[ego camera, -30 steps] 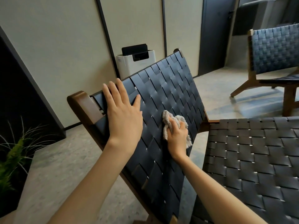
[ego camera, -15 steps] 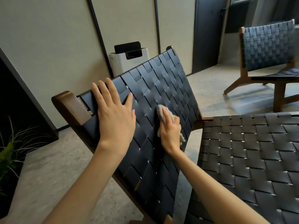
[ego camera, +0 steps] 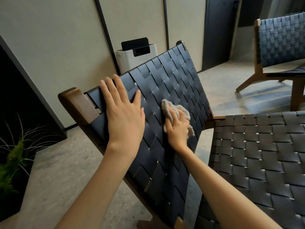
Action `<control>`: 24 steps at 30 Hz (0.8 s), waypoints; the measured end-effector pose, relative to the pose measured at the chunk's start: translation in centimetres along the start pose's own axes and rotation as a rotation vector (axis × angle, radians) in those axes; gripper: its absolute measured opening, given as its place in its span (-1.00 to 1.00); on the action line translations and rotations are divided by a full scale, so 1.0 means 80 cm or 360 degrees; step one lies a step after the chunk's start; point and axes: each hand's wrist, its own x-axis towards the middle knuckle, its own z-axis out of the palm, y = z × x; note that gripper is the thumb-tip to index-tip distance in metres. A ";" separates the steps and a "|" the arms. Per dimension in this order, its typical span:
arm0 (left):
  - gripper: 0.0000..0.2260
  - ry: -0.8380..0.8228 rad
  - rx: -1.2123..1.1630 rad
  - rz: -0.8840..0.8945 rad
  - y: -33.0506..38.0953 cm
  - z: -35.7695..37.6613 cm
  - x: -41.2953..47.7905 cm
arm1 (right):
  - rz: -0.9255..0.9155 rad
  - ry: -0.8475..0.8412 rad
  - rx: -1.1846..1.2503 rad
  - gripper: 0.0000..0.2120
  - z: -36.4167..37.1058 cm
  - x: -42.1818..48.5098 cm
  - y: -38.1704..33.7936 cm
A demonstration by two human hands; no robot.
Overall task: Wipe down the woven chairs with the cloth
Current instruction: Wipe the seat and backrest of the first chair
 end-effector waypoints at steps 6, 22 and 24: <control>-0.53 0.0010 -0.0023 -0.0005 -0.001 -0.001 -0.001 | 0.0457 -0.0111 -0.0065 -0.55 -0.016 -0.075 0.113; -0.47 -0.0174 -0.0586 -0.0123 0.005 -0.009 0.040 | -0.0277 0.0076 0.0409 -0.53 -0.038 0.081 -0.087; -0.41 -0.0201 -0.0615 -0.0173 0.012 -0.007 0.056 | -0.0442 -0.0051 0.0227 -0.53 -0.025 0.109 -0.121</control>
